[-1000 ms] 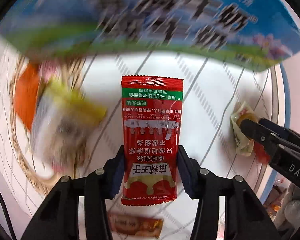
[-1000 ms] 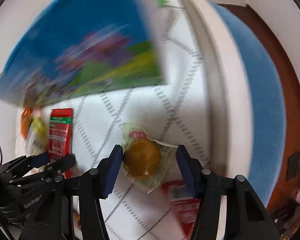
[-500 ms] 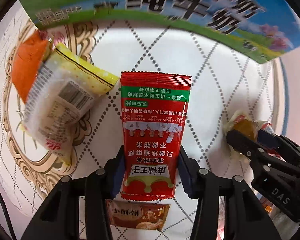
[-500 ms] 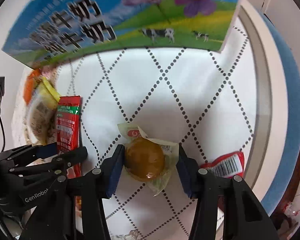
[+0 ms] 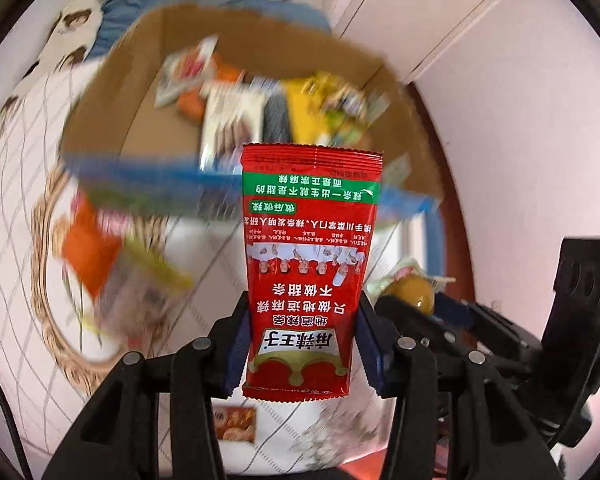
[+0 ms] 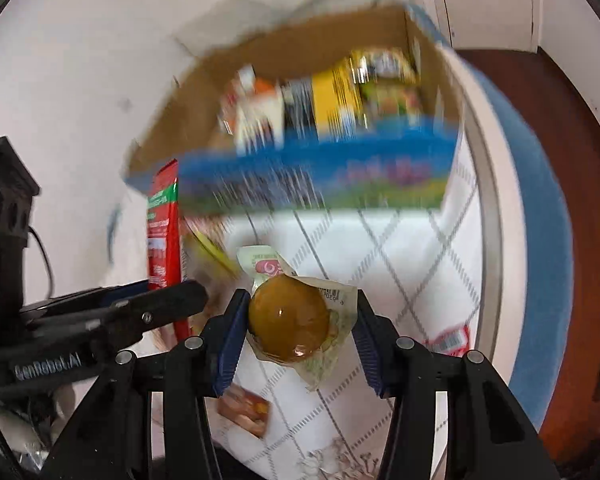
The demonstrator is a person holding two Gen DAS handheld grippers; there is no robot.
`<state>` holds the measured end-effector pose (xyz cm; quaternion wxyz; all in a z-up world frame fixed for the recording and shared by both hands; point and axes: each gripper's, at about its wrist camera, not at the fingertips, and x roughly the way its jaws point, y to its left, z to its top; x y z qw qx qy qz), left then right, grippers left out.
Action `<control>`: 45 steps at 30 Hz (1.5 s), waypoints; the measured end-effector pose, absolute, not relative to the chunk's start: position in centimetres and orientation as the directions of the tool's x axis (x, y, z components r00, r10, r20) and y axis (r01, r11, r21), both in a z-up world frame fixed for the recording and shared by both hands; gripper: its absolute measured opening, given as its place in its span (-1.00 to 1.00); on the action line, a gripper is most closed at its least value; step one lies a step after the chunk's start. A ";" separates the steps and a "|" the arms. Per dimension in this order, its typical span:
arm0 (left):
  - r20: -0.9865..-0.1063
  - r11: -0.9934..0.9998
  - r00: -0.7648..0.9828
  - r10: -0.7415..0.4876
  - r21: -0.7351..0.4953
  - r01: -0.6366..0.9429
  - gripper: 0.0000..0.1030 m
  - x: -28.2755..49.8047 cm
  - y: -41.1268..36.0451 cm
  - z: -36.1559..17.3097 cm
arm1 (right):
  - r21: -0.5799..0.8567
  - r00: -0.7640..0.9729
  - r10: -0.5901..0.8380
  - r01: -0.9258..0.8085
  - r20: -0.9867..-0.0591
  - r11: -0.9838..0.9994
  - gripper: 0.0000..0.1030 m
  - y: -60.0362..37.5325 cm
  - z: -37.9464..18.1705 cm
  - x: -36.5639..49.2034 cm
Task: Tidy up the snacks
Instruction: 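Carry both items into the box and open both tools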
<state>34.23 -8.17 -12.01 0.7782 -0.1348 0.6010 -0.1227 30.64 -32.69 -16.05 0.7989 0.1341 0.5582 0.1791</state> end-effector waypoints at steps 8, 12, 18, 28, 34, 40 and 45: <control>-0.895 0.927 0.256 -0.365 -0.374 0.016 -0.13 44.9 -8.0 -9.8 | 0.355 0.419 0.376 -0.132 -0.826 0.926 0.02 -33.5 -11.7 38.2; -0.914 0.929 0.192 -0.357 -0.368 -0.024 -0.13 48.4 -8.0 -12.2 | 0.314 0.408 0.335 -0.121 -0.849 0.942 0.02 -34.0 -12.5 41.2; -0.952 0.955 0.084 -0.294 -0.288 0.072 -0.13 50.3 -10.3 -14.7 | 0.266 0.368 0.295 -0.128 -0.882 0.955 0.02 -34.6 -13.5 43.0; -0.987 0.868 -0.022 -0.158 -0.150 0.473 -0.12 52.1 -13.0 -17.7 | 0.208 0.302 0.257 -0.183 -0.918 0.961 0.02 -33.9 -16.7 43.7; -0.978 0.860 -0.113 -0.173 -0.206 0.467 -0.11 51.8 -12.0 -19.6 | 0.201 0.276 0.251 -0.197 -0.928 0.960 0.03 -33.2 -17.6 44.2; -0.984 0.850 -0.106 -0.144 -0.178 0.496 -0.10 50.6 -12.1 -20.3 | 0.199 0.255 0.249 -0.209 -0.934 0.958 0.03 -32.8 -17.9 44.8; -0.987 0.845 -0.087 -0.133 -0.159 0.511 -0.09 49.9 -12.3 -20.0 | 0.203 0.234 0.252 -0.213 -0.939 0.956 0.04 -32.4 -18.4 45.2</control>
